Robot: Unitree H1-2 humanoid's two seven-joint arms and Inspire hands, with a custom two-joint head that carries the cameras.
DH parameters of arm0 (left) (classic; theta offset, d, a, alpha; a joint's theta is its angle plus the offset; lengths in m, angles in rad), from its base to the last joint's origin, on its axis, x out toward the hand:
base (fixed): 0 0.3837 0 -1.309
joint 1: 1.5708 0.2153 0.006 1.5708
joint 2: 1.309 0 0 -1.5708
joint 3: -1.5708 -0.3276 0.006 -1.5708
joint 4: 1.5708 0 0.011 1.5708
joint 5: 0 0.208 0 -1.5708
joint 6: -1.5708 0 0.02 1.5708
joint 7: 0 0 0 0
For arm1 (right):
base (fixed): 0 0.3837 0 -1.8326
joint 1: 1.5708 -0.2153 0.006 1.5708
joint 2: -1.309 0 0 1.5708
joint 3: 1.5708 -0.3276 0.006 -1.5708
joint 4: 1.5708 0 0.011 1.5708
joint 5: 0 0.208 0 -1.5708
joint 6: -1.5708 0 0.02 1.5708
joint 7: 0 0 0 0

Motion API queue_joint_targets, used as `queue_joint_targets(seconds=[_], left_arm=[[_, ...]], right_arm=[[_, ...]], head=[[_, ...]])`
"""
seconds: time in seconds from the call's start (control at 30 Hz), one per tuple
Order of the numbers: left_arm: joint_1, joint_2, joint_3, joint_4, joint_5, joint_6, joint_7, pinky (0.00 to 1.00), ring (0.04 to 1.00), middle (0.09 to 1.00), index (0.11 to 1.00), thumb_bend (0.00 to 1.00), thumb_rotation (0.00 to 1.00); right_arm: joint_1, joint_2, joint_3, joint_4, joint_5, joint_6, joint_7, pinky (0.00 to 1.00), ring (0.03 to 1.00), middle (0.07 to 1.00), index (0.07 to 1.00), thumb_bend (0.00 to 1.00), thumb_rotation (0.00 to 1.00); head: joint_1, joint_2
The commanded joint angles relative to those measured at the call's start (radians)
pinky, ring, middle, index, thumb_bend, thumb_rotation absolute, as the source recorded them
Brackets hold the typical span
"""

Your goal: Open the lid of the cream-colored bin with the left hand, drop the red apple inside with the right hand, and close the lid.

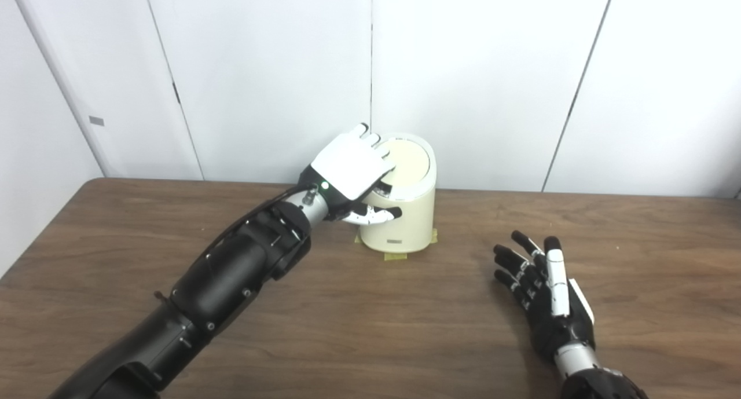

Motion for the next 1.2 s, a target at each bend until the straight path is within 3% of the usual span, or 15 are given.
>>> queue_joint_targets(seconds=[0.0,0.2,0.33,0.43,0.6,0.83,0.93,1.03,1.17], left_arm=[[-0.017,0.015,0.011,-0.028,-0.010,-0.007,-0.058,1.00,0.934,0.893,0.837,0.49,1.00],[0.023,-0.013,0.142,-0.172,-0.112,0.048,-0.073,0.90,0.855,0.830,0.800,0.46,0.97],[0.054,-0.039,0.237,-0.215,-0.153,0.060,0.025,0.74,0.781,0.796,0.798,0.46,0.90],[0.076,-0.059,0.317,-0.259,-0.206,0.079,0.068,0.69,0.779,0.804,0.822,0.43,0.88],[0.127,-0.092,0.421,-0.309,-0.339,0.107,0.088,0.74,0.879,0.901,0.933,0.38,0.86],[0.248,-0.079,0.503,-0.350,-0.479,0.175,0.044,0.76,0.870,0.886,0.918,0.39,0.82],[0.306,-0.105,0.557,-0.359,-0.602,0.228,0.037,0.75,0.857,0.892,0.928,0.39,0.80],[0.372,-0.135,0.592,-0.352,-0.707,0.202,0.081,0.74,0.835,0.894,0.947,0.38,0.87],[0.439,-0.172,0.614,-0.331,-0.816,0.173,0.132,0.81,0.859,0.912,0.970,0.37,0.95]], right_arm=[[-0.012,0.007,0.001,-0.023,0.000,-0.007,-0.003,0.81,0.830,0.744,0.849,0.50,0.94],[-0.009,0.005,-0.001,-0.021,0.003,-0.012,0.000,0.82,0.838,0.753,0.854,0.50,0.95],[-0.009,0.006,-0.002,-0.024,0.003,-0.006,-0.003,0.83,0.837,0.749,0.851,0.51,0.95],[-0.010,0.007,-0.006,-0.026,0.010,-0.007,-0.001,0.82,0.828,0.744,0.850,0.50,0.94],[-0.008,0.003,-0.009,-0.032,0.015,-0.005,0.002,0.81,0.822,0.747,0.848,0.50,0.94],[0.005,-0.009,-0.007,-0.055,0.026,0.001,0.018,0.77,0.814,0.762,0.828,0.51,0.93],[0.007,-0.015,-0.007,-0.058,0.031,-0.001,0.022,0.78,0.817,0.782,0.829,0.52,0.93],[0.006,-0.014,-0.008,-0.054,0.037,-0.011,0.022,0.77,0.820,0.804,0.836,0.52,0.93],[0.006,-0.025,-0.002,-0.047,0.046,-0.037,0.046,0.79,0.860,0.856,0.890,0.54,0.94]], head=[[-0.001,0.001],[-0.009,0.004],[-0.011,0.004],[-0.014,0.007],[-0.015,0.012],[-0.015,0.021],[-0.012,0.024],[-0.017,0.026],[-0.020,0.027]])
